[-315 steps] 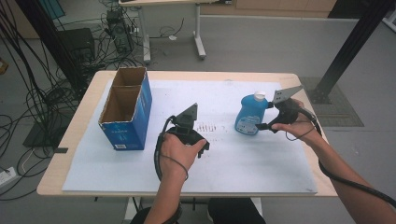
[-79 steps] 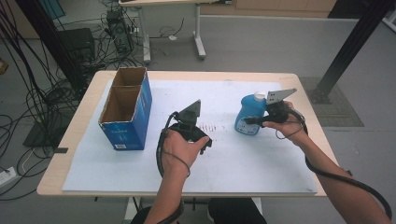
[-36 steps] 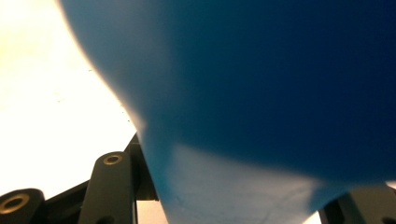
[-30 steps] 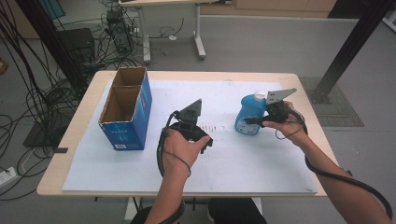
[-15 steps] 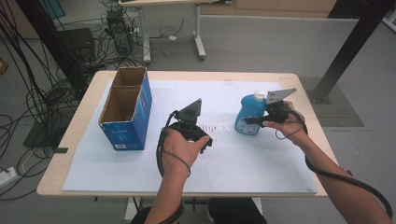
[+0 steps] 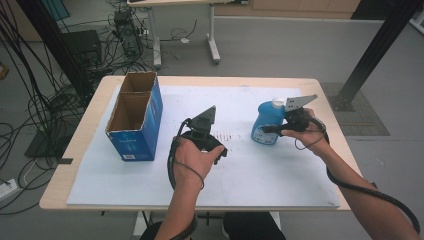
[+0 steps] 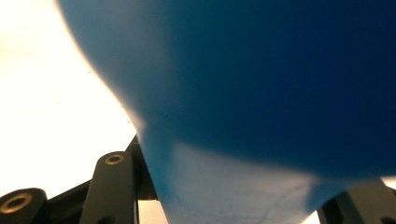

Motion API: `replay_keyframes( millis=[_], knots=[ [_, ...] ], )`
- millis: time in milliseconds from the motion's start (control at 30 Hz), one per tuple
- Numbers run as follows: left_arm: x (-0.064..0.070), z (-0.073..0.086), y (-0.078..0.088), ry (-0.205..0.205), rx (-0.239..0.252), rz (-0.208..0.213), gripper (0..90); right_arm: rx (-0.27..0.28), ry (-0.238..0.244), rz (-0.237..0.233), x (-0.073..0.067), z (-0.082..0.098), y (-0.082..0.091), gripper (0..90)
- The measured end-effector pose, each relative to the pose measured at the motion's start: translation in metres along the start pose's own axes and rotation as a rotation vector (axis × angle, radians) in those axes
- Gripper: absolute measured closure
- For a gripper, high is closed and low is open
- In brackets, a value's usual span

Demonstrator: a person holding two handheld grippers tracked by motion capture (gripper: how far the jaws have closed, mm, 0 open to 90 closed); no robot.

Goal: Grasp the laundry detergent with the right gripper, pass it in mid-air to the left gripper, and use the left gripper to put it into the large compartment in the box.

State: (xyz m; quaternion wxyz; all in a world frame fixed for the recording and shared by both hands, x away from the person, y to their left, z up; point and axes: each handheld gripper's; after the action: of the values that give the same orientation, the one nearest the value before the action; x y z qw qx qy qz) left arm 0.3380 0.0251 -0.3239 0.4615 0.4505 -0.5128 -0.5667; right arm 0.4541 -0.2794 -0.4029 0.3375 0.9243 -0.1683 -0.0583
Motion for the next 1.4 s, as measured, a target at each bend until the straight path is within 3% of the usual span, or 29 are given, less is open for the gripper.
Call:
replay_keyframes(
  millis=[1167, 1400],
  knots=[
    [-0.0003, 0.0016, 0.0004, -0.002, -0.009, -0.006, 6.6, 0.009, -0.014, 0.009, -0.0014, 0.0012, 0.0002, 45.1],
    [0.0003, 0.0030, 0.0076, -0.007, -0.004, -0.018, 6.6, -0.004, -0.013, 0.026, -0.0045, -0.0021, -0.0002, 45.1]
  ],
)
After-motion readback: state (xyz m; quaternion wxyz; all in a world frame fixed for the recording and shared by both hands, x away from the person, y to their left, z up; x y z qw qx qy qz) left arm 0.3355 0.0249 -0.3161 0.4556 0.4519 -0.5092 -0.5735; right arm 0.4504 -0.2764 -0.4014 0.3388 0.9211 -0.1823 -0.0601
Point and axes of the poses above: each handheld gripper's, and its own axes: y roughly backward along the jaws, z roughly out of its underside, x roughly to its right, and after that the axes turned 8 degrees about -x, right-handed
